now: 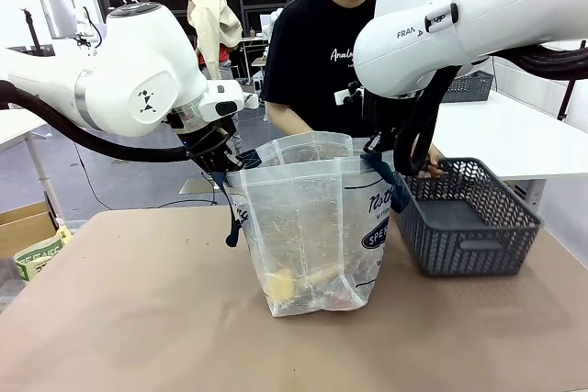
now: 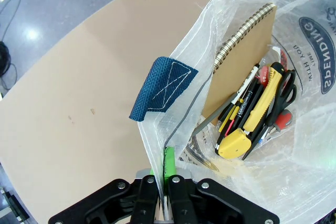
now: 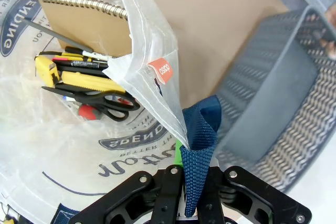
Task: Transfer purchased items from the store into the shopping bag.
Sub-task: Move the Reusable shopping bag to the right side of the table.
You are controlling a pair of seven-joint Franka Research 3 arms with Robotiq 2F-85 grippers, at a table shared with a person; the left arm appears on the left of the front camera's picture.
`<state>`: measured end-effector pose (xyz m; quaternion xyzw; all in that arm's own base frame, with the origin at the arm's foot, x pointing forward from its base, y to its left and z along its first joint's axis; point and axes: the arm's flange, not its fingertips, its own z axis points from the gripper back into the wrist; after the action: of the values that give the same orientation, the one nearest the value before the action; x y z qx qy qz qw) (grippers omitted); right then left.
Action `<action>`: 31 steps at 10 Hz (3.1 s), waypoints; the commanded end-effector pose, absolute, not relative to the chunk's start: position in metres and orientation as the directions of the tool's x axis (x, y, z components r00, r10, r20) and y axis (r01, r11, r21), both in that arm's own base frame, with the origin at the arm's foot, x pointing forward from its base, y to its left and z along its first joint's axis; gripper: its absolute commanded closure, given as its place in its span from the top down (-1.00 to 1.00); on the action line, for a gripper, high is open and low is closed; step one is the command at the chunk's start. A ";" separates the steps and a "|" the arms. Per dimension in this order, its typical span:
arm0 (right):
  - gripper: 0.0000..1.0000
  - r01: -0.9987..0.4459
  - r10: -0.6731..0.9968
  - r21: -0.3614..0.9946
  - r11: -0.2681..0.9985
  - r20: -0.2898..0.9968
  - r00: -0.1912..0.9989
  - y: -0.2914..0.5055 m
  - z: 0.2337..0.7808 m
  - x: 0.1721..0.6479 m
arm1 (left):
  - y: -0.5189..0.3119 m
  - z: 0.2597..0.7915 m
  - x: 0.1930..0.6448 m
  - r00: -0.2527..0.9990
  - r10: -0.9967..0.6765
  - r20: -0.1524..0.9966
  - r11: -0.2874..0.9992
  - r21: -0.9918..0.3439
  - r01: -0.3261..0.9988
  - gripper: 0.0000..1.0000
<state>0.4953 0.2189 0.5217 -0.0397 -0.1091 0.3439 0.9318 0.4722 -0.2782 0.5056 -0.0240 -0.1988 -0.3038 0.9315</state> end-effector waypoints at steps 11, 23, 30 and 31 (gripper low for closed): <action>-1.00 -0.615 0.635 -0.157 0.773 0.206 0.745 0.230 0.528 0.486 | -0.287 0.516 0.468 0.709 -0.551 0.440 0.805 0.059 0.590 -1.00; -1.00 -0.497 0.503 -0.099 0.862 0.282 0.817 0.263 0.544 0.487 | -0.322 0.535 0.466 0.674 -0.532 0.512 0.788 0.008 0.616 -1.00; -1.00 -0.261 0.219 0.095 0.961 0.321 0.921 0.288 0.541 0.523 | -0.352 0.541 0.455 0.573 -0.567 0.592 0.710 -0.003 0.705 -1.00; -1.00 -0.233 0.185 0.114 0.966 0.326 0.927 0.289 0.541 0.527 | -0.353 0.541 0.455 0.568 -0.565 0.599 0.706 -0.005 0.708 -1.00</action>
<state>0.5238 0.2812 0.5361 0.0594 -0.1424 0.1297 0.9795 0.4532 -0.3572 0.5377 -0.1060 -0.2766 -0.3502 0.8886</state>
